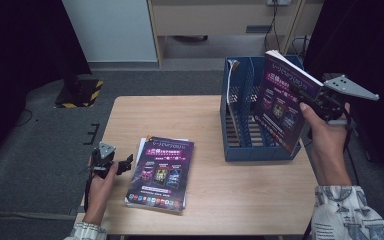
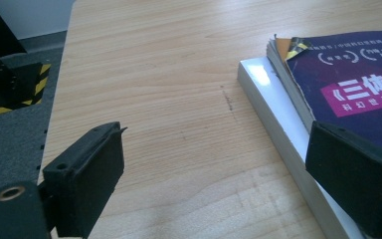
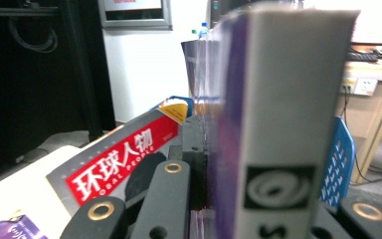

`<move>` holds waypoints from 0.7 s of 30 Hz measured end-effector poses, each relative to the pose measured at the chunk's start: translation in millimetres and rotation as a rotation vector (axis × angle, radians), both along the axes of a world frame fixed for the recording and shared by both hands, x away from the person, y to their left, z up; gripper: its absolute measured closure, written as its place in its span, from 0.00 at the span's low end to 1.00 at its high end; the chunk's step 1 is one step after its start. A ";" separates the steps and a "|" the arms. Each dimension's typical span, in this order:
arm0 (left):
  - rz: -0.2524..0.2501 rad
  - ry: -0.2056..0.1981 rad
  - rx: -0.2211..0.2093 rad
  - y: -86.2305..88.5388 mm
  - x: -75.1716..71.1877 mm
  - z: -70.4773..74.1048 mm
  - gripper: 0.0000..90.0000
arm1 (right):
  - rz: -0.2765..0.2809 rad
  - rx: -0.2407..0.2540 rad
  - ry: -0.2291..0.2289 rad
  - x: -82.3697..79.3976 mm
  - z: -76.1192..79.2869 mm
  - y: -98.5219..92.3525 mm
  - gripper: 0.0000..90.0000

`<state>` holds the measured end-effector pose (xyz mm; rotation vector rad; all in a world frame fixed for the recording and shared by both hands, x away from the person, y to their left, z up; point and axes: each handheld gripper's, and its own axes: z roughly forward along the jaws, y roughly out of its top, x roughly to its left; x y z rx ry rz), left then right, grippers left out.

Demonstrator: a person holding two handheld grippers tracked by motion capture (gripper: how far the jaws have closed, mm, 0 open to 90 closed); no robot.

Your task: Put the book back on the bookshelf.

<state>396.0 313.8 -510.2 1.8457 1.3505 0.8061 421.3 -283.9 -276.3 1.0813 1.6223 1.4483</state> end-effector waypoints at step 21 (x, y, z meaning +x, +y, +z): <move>-0.004 -0.010 -0.003 1.4 -1.2 -1.1 0.09 | -0.143 0.036 0.016 48.7 -12.8 16.3 0.92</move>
